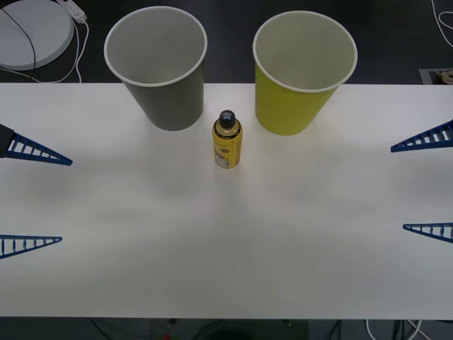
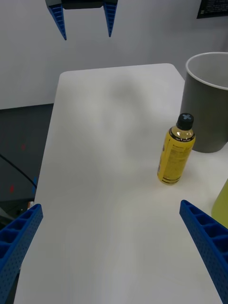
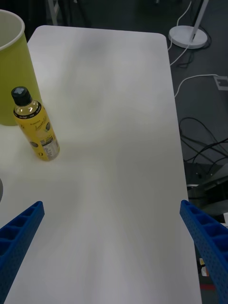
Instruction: Put the can into the green bin and the plastic bottle into the gray bin
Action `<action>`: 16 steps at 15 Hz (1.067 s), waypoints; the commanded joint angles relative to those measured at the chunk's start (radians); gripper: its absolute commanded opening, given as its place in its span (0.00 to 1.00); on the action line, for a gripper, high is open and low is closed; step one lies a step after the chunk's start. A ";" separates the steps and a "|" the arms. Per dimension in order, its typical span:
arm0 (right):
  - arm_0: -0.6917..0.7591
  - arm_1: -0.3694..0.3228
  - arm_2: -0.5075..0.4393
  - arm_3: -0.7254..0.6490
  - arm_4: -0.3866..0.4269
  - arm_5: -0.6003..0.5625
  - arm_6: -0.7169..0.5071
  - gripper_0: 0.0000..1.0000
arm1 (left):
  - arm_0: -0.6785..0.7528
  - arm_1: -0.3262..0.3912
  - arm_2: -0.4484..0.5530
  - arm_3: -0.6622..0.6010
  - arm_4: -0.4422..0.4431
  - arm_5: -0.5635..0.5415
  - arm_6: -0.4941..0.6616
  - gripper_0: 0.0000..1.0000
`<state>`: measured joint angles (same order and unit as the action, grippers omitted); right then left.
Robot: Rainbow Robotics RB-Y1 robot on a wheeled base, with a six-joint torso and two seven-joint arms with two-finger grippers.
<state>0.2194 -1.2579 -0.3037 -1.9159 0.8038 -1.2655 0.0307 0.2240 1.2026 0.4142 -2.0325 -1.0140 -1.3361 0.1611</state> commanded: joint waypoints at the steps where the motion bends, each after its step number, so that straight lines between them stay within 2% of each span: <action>1: 0.000 0.000 0.000 0.000 0.000 0.000 0.000 1.00 | 0.000 0.000 0.000 0.000 0.000 0.000 0.000 1.00; 8: 0.000 0.000 0.000 0.000 0.000 0.000 0.000 1.00 | 0.026 -0.014 -0.011 0.015 0.006 0.015 0.003 1.00; 11: 0.000 0.000 0.000 0.000 0.000 0.000 0.000 1.00 | 0.029 -0.014 -0.029 0.058 0.028 0.031 0.002 1.00; 13: 0.000 0.000 0.000 0.000 0.000 0.000 0.000 1.00 | 0.029 -0.017 -0.069 0.078 0.043 0.067 -0.006 1.00; 16: 0.000 0.000 0.000 0.000 0.000 0.000 0.000 1.00 | 0.083 -0.049 -0.072 0.075 0.046 0.140 -0.017 1.00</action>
<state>0.2193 -1.2579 -0.3037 -1.9159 0.8039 -1.2655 0.0307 0.2927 1.1614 0.3423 -1.9532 -0.9694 -1.2161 0.1473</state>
